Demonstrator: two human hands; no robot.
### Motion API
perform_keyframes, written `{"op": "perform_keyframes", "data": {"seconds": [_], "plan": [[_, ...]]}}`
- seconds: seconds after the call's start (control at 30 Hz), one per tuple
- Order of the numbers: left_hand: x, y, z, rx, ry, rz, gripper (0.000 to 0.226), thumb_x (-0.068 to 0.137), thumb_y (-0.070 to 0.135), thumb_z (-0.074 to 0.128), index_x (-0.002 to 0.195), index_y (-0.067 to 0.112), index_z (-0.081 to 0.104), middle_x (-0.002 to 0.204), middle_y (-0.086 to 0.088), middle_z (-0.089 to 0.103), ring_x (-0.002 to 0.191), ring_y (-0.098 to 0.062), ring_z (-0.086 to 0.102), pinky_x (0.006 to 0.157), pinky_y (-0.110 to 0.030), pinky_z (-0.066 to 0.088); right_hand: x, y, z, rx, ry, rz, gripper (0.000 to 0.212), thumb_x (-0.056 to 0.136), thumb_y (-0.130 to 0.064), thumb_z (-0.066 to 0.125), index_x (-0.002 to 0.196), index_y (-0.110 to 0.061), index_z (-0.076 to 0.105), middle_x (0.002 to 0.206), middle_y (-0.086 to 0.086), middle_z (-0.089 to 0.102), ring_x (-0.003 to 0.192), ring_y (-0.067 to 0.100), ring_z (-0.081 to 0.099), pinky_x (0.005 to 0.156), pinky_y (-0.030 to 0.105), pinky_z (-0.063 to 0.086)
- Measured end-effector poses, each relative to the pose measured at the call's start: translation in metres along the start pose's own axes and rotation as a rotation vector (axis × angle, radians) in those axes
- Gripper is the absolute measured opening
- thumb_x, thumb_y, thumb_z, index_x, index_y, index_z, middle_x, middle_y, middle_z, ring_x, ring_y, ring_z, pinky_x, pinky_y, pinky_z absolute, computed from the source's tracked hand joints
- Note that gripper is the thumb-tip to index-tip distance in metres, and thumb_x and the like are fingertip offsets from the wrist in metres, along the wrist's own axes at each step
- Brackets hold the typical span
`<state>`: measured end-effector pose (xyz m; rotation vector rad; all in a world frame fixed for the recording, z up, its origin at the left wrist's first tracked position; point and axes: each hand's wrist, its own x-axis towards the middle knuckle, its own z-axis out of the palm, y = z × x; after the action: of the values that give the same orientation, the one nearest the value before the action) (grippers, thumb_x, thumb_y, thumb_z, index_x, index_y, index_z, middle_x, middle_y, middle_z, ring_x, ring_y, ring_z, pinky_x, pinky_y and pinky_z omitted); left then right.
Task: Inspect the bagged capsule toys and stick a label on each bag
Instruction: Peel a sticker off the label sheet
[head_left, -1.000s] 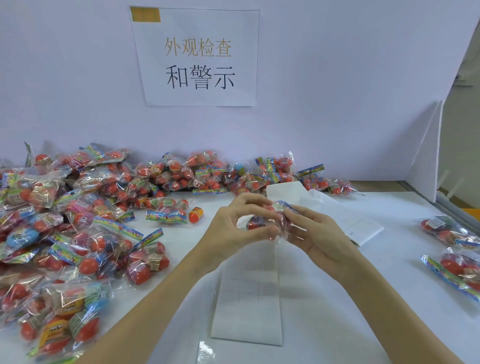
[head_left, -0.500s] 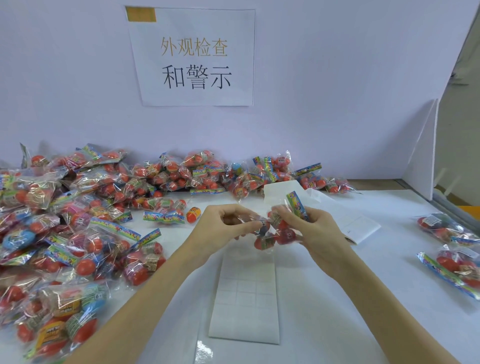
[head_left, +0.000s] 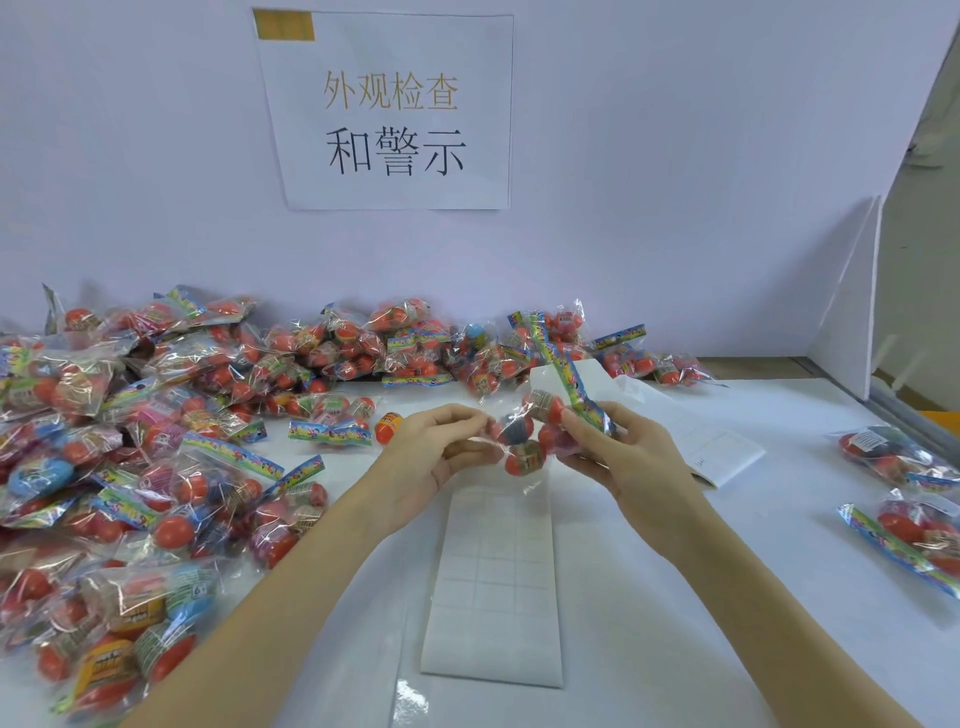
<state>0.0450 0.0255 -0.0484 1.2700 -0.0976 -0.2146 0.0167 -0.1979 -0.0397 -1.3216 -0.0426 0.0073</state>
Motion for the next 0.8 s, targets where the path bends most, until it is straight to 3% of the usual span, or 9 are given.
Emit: {"op": "perform_keyframes", "data": {"seconds": [0.13, 0.23, 0.3, 0.4, 0.5, 0.63, 0.73, 0.8], "plan": [[-0.005, 0.001, 0.007, 0.219, -0.102, 0.044, 0.049, 0.084, 0.039, 0.074, 0.118, 0.003, 0.071, 0.096, -0.007, 0.071, 0.075, -0.02, 0.064, 0.061, -0.026, 0.053, -0.001, 0.0, 0.003, -0.082, -0.081, 0.011, 0.029, 0.089, -0.033, 0.076, 0.107, -0.009, 0.074, 0.086, 0.003, 0.074, 0.077, 0.015, 0.068, 0.071, 0.021, 0.056], [-0.006, -0.005, 0.013, 0.309, -0.086, 0.098, 0.027, 0.094, 0.026, 0.073, 0.108, 0.003, 0.076, 0.085, -0.006, 0.072, 0.065, -0.02, 0.062, 0.055, -0.026, 0.05, -0.002, 0.002, 0.007, -0.116, -0.074, 0.04, 0.036, 0.086, -0.046, 0.074, 0.097, -0.012, 0.079, 0.085, 0.002, 0.074, 0.075, 0.012, 0.067, 0.071, 0.022, 0.055], [-0.006, -0.005, 0.014, 0.32, -0.021, 0.131, 0.014, 0.096, 0.016, 0.073, 0.097, 0.002, 0.076, 0.078, -0.006, 0.071, 0.059, -0.021, 0.062, 0.053, -0.027, 0.051, -0.002, 0.003, 0.008, -0.145, -0.039, 0.017, 0.032, 0.096, -0.042, 0.066, 0.096, -0.015, 0.083, 0.092, 0.005, 0.079, 0.078, 0.011, 0.069, 0.07, 0.02, 0.054], [-0.003, -0.003, 0.014, 0.299, 0.034, 0.162, 0.013, 0.095, 0.016, 0.074, 0.084, 0.008, 0.076, 0.078, -0.007, 0.071, 0.059, -0.022, 0.065, 0.055, -0.027, 0.054, -0.002, 0.004, 0.01, -0.169, -0.001, -0.047, 0.031, 0.105, -0.033, 0.057, 0.102, -0.017, 0.084, 0.099, 0.009, 0.08, 0.082, 0.014, 0.073, 0.071, 0.019, 0.056], [-0.003, -0.004, 0.014, 0.241, 0.069, 0.163, 0.015, 0.097, 0.014, 0.072, 0.091, 0.0, 0.073, 0.075, -0.008, 0.071, 0.058, -0.021, 0.066, 0.055, -0.026, 0.055, -0.003, 0.004, 0.012, -0.151, 0.001, -0.021, 0.037, 0.106, -0.039, 0.053, 0.108, -0.015, 0.08, 0.1, 0.009, 0.08, 0.083, 0.015, 0.074, 0.07, 0.022, 0.058], [-0.002, 0.0, 0.008, 0.023, 0.115, 0.081, 0.015, 0.101, 0.012, 0.065, 0.099, -0.003, 0.069, 0.078, -0.011, 0.065, 0.058, -0.02, 0.066, 0.053, -0.025, 0.054, -0.005, 0.003, 0.01, -0.2, -0.147, 0.075, 0.044, 0.092, -0.042, 0.068, 0.118, -0.007, 0.069, 0.1, 0.015, 0.079, 0.091, 0.029, 0.077, 0.078, 0.032, 0.063], [-0.002, 0.004, 0.003, 0.2, 0.095, 0.053, 0.028, 0.101, 0.034, 0.065, 0.094, 0.009, 0.072, 0.083, -0.008, 0.063, 0.051, -0.022, 0.059, 0.045, -0.027, 0.044, -0.005, 0.003, 0.008, -0.268, -0.141, 0.05, 0.031, 0.094, -0.028, 0.074, 0.117, -0.008, 0.07, 0.093, 0.013, 0.079, 0.081, 0.024, 0.073, 0.072, 0.026, 0.058], [-0.003, 0.006, 0.004, 0.399, 0.12, 0.083, 0.039, 0.094, 0.057, 0.066, 0.084, 0.02, 0.076, 0.077, 0.001, 0.064, 0.053, -0.016, 0.058, 0.045, -0.023, 0.04, -0.006, 0.002, 0.007, -0.305, -0.192, 0.056, 0.033, 0.09, -0.033, 0.077, 0.113, -0.01, 0.073, 0.09, 0.012, 0.076, 0.078, 0.019, 0.067, 0.071, 0.025, 0.055]]}}
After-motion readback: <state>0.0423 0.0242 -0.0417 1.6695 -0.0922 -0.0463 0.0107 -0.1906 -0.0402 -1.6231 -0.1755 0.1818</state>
